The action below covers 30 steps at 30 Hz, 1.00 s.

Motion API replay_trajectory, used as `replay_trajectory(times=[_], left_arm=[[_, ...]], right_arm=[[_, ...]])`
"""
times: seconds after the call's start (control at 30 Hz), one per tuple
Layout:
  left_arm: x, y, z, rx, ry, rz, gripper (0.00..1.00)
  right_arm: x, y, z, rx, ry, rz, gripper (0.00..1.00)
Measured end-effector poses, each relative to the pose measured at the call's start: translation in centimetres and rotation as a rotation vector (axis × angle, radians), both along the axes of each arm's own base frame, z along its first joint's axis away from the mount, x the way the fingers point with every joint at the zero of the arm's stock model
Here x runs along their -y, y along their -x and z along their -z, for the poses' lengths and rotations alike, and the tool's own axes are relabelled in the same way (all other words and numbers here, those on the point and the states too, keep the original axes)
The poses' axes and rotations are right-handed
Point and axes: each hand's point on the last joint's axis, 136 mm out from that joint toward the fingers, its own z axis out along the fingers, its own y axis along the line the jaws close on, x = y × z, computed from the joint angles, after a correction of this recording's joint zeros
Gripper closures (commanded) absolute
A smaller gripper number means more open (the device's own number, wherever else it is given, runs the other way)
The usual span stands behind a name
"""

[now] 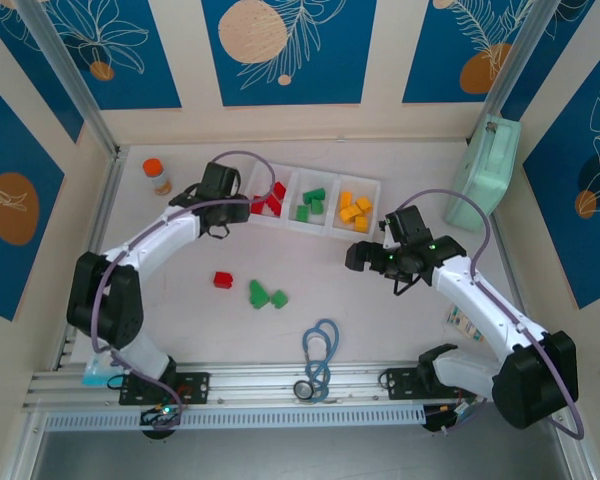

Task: Sort the legos into containers by color
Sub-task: Place the lego in the container.

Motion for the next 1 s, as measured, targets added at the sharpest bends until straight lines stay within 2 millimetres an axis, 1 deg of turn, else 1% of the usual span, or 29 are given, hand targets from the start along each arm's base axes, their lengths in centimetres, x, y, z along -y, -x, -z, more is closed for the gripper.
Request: replay_trajectory(times=[0.07,0.13,0.3,0.57,0.67,0.83,0.93,1.0], left_arm=[[0.5,-1.0,-0.3,0.007,0.006,0.003,0.68],[1.0,-2.0,0.0,0.005,0.007,0.004,0.68],[1.9,-3.8,1.6,-0.023,0.007,0.011,0.67],[4.1,-7.3,3.1,-0.015,0.041,0.022,0.66],[4.7,-8.7,3.6,-0.004,0.053,0.016,0.63],[5.6,-10.7,4.4,0.013,0.063,0.011,0.60],[6.0,-11.9,4.1,0.040,0.073,0.005,0.54],[6.2,-12.4,4.0,0.052,0.081,-0.001,0.45]], right_arm=[[0.1,0.1,-0.3,0.010,0.001,0.002,0.01],[0.3,0.1,-0.5,0.020,0.002,0.007,0.01],[0.5,0.2,-1.0,0.036,-0.003,0.012,0.01],[1.4,1.1,-0.6,0.027,0.005,0.032,0.01],[1.9,1.4,-0.6,0.029,0.006,0.048,0.01],[2.6,1.8,-0.6,0.032,0.005,0.067,0.01],[2.8,1.9,-0.6,0.029,0.006,0.072,0.01],[2.8,2.0,-0.5,0.027,0.007,0.073,0.01]])
